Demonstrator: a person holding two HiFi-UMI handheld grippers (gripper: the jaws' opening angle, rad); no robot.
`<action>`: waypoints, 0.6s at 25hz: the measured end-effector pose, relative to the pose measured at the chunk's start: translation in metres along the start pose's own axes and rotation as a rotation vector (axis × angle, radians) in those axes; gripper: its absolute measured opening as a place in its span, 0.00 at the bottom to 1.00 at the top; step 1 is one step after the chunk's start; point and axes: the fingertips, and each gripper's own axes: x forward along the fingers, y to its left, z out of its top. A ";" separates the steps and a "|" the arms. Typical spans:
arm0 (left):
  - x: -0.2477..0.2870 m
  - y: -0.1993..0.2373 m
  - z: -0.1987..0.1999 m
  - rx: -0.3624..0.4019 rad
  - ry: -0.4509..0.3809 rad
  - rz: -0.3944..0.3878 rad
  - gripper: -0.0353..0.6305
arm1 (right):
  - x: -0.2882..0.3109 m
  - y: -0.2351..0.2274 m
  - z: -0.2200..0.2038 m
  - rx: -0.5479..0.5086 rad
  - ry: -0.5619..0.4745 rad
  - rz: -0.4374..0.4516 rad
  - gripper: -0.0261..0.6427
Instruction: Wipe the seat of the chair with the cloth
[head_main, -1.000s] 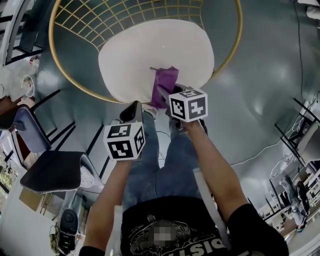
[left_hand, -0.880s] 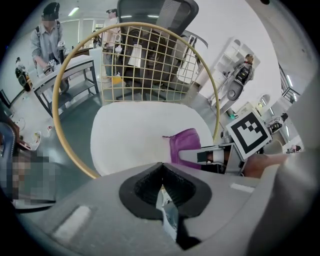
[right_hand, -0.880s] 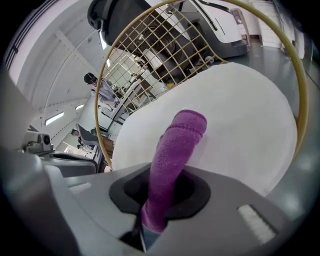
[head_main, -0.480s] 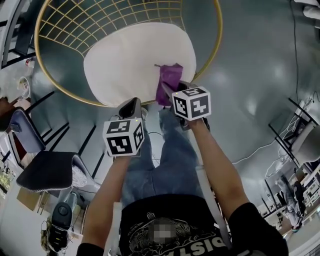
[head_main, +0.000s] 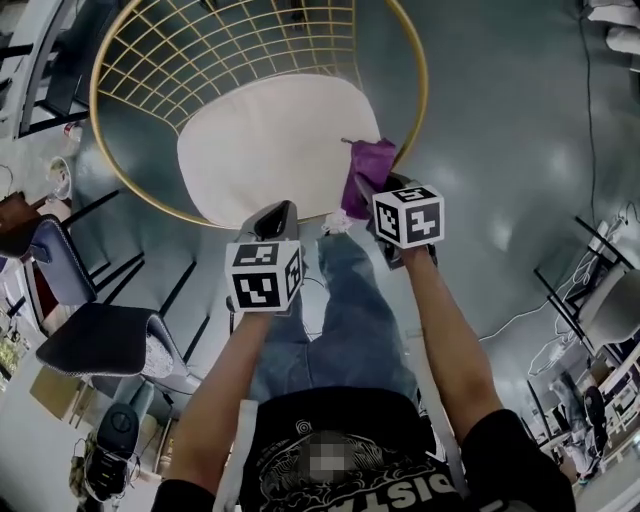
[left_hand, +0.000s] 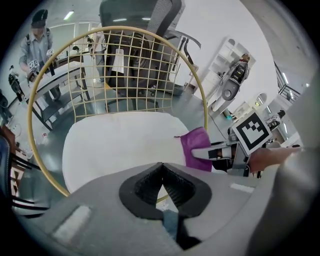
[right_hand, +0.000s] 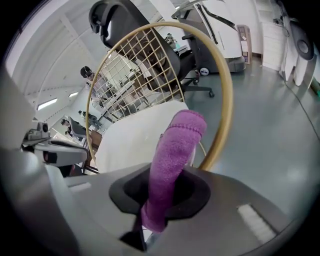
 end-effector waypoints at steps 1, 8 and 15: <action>-0.002 -0.001 0.004 0.005 -0.005 0.001 0.05 | -0.003 -0.002 0.002 0.000 0.001 -0.008 0.13; -0.035 -0.013 0.030 0.046 -0.036 0.000 0.05 | -0.035 0.020 0.020 -0.026 -0.013 -0.001 0.13; -0.082 -0.030 0.061 0.057 -0.125 0.031 0.05 | -0.079 0.081 0.062 -0.090 -0.097 0.072 0.13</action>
